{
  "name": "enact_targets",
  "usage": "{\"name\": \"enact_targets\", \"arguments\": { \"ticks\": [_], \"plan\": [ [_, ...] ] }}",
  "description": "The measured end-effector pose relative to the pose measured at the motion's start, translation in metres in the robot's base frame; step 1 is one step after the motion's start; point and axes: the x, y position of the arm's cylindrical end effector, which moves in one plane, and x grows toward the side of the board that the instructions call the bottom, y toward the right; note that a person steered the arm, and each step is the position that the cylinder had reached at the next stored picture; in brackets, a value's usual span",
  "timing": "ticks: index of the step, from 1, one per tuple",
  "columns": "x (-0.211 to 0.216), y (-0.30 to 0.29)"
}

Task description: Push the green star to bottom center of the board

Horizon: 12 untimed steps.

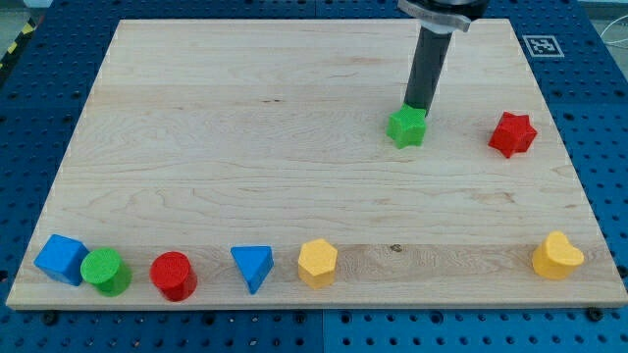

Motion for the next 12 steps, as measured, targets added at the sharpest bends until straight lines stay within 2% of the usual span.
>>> {"name": "enact_targets", "arguments": {
  "ticks": [4,5,7,9,12],
  "plan": [
    [0.096,-0.012],
    [0.095,-0.012],
    [0.051,-0.015],
    [0.038,-0.036],
    [0.064,-0.056]
  ]
}}
